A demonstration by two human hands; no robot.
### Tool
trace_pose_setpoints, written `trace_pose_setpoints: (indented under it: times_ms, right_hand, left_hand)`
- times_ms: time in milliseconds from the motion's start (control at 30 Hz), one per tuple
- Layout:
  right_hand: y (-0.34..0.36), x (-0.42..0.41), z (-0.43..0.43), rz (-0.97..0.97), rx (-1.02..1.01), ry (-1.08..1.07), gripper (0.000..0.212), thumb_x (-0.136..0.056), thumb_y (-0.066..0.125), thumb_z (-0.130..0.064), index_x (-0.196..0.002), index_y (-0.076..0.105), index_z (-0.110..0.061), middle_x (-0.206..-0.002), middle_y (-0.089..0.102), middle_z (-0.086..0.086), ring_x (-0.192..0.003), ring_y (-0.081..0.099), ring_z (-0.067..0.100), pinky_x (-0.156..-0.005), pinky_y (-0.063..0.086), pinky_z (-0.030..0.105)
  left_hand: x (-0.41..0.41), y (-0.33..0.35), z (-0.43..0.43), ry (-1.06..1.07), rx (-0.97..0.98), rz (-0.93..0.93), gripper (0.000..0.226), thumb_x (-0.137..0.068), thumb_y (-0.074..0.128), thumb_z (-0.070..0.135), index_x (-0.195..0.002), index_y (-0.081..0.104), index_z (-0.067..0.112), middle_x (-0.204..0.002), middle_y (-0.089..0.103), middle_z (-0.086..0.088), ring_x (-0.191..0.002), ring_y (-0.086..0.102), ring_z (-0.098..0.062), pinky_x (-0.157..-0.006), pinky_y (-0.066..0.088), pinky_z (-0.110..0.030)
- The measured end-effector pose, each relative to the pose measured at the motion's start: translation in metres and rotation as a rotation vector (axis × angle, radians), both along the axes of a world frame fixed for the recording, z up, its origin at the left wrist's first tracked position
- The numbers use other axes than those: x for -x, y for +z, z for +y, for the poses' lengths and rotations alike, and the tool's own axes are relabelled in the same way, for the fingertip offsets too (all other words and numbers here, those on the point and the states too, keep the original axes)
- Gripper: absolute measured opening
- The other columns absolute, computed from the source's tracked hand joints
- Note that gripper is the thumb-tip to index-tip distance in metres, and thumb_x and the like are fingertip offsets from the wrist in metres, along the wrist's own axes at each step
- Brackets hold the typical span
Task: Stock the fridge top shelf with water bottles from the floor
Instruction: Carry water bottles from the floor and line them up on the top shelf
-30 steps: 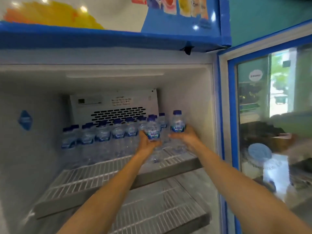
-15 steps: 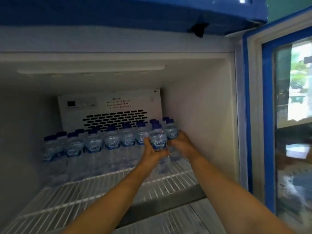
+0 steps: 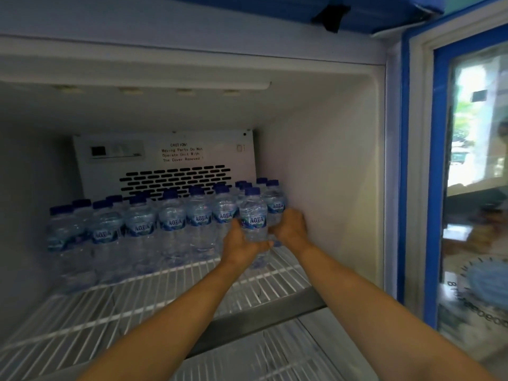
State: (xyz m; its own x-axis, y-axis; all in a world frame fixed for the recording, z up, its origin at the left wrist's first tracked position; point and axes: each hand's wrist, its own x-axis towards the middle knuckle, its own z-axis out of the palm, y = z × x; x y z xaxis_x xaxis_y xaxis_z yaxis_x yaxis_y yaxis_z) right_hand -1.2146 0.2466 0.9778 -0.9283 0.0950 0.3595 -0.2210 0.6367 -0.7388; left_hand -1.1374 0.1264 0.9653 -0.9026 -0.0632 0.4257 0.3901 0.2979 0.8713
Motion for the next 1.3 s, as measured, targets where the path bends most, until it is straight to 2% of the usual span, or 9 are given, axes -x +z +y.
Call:
trace_pose_setpoints:
  times_ms: [100,267,367,500,633,733,1100,1200,1300]
  right_hand:
    - [0.001,0.006,-0.002,-0.044,0.046,0.018,0.018,-0.076,0.075,-0.012,-0.067,0.059,-0.016,-0.091,0.071,0.01,-0.081,0.066,0.019,-0.067,0.054,0.028]
    - [0.001,0.011,-0.001,-0.075,-0.001,0.03,0.018,-0.076,0.078,-0.019,-0.087,0.068,-0.009,-0.101,0.072,0.013,-0.085,0.065,0.018,-0.065,0.048,0.024]
    - [-0.001,0.005,0.001,-0.083,-0.048,0.031,0.03,-0.078,0.077,-0.025,-0.099,0.071,-0.005,-0.104,0.071,0.012,-0.09,0.068,0.021,-0.068,0.048,0.022]
    - [0.004,-0.022,0.007,-0.093,-0.213,0.058,0.021,-0.085,0.07,-0.028,-0.096,0.067,-0.01,-0.112,0.068,0.011,-0.094,0.065,0.02,-0.069,0.045,0.02]
    - [0.015,-0.067,0.026,-0.385,-0.659,0.227,0.065,-0.093,0.056,-0.043,-0.145,0.036,-0.009,-0.15,0.039,0.009,-0.133,0.043,0.025,-0.103,0.038,0.031]
    - [0.005,-0.09,0.048,-0.443,-0.74,0.335,0.07,-0.096,0.04,-0.053,-0.153,0.021,-0.016,-0.16,0.018,0.003,-0.145,0.022,0.021,-0.116,0.018,0.032]
    - [-0.004,-0.102,0.058,-0.218,-0.526,0.274,0.058,-0.086,0.065,-0.044,-0.134,0.055,-0.014,-0.143,0.048,0.004,-0.128,0.047,0.02,-0.103,0.037,0.027]
    - [-0.006,-0.101,0.059,-0.092,-0.367,0.171,0.035,-0.087,0.067,-0.029,-0.109,0.067,-0.001,-0.114,0.067,0.011,-0.1,0.062,0.021,-0.085,0.049,0.026]
    - [-0.013,-0.11,0.058,-0.079,-0.317,0.086,0.023,-0.087,0.064,-0.031,-0.079,0.066,-0.01,-0.08,0.066,0.003,-0.076,0.063,0.018,-0.068,0.05,0.026]
  left_hand:
    - [0.007,-0.005,-0.003,-0.005,-0.014,0.026,0.07,-0.069,0.083,0.01,-0.121,0.038,0.023,-0.114,0.059,0.0,-0.107,0.059,-0.019,-0.089,0.046,-0.027]
    - [0.013,-0.01,-0.006,0.001,-0.02,0.045,0.064,-0.074,0.08,0.011,-0.12,0.038,0.026,-0.118,0.061,-0.003,-0.108,0.062,-0.021,-0.096,0.049,-0.035]
    - [0.011,-0.01,-0.007,-0.001,-0.022,0.044,0.065,-0.076,0.079,0.015,-0.125,0.037,0.024,-0.116,0.059,0.001,-0.105,0.06,-0.017,-0.093,0.047,-0.028]
    - [0.005,-0.008,-0.007,0.018,0.013,0.02,0.076,-0.078,0.077,0.021,-0.139,0.033,0.015,-0.122,0.056,0.0,-0.108,0.056,-0.015,-0.092,0.043,-0.025]
    - [0.004,-0.004,-0.005,0.072,0.01,-0.02,0.081,-0.075,0.08,0.023,-0.141,0.034,0.013,-0.129,0.052,-0.002,-0.122,0.048,-0.016,-0.096,0.037,-0.024]
    - [0.007,-0.002,-0.001,0.139,-0.028,-0.067,0.085,-0.07,0.083,0.024,-0.141,0.037,0.013,-0.139,0.05,-0.006,-0.129,0.046,-0.025,-0.107,0.039,-0.035]
    - [0.022,0.009,0.044,0.029,0.02,-0.079,0.089,-0.07,0.083,0.024,-0.143,0.033,0.014,-0.14,0.049,-0.007,-0.128,0.048,-0.026,-0.107,0.04,-0.044]
    - [0.026,0.004,0.045,0.018,0.018,-0.067,0.088,-0.07,0.083,0.025,-0.142,0.033,0.014,-0.138,0.051,-0.007,-0.124,0.051,-0.025,-0.106,0.042,-0.042]
    - [0.029,0.0,0.044,-0.01,0.034,-0.027,0.086,-0.071,0.083,0.023,-0.141,0.034,0.015,-0.132,0.052,0.0,-0.121,0.051,-0.019,-0.104,0.043,-0.036]
